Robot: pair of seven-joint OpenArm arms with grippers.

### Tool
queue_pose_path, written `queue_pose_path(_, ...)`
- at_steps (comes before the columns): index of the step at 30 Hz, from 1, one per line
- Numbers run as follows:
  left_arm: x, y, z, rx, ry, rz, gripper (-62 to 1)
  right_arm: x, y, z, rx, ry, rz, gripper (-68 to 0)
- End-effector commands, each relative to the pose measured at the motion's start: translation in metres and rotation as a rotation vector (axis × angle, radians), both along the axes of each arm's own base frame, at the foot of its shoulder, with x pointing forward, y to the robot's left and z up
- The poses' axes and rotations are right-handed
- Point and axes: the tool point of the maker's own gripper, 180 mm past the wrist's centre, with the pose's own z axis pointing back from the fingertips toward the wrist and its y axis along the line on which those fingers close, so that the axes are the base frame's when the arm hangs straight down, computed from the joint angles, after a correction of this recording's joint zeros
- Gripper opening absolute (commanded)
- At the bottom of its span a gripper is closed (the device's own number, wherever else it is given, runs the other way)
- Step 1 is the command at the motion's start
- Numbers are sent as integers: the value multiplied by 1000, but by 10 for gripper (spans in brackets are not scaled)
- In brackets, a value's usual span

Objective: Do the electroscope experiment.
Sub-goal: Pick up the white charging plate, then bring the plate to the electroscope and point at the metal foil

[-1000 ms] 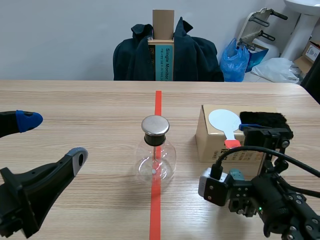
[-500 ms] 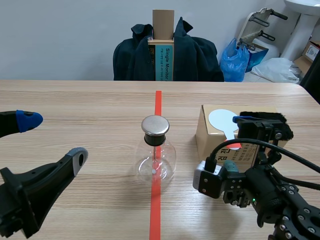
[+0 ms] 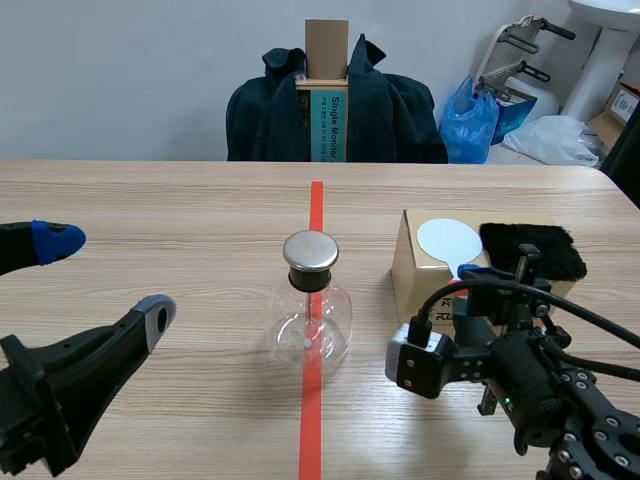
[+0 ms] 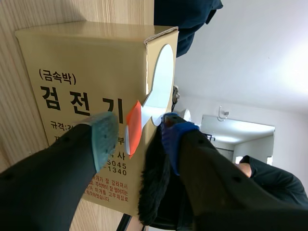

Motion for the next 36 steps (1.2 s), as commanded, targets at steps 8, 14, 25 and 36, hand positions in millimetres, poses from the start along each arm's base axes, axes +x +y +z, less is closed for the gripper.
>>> queue_pose_path(8, 1, -3, 9, -20, -25, -5, 14, 10, -5, 17, -13, -59, 2, -667)
queue_pose_path(14, 1, -3, 9, -20, -25, -6, 14, 17, -10, 48, -2, -215, -12, -667)
queue_pose_path(25, 2, -3, -6, 28, 27, -25, 14, 24, -29, 145, 68, -481, -10, -667)
queue_pose_path(36, 49, 9, -83, 141, 166, -116, -583, 2, -40, 255, 261, -837, 15, -667)
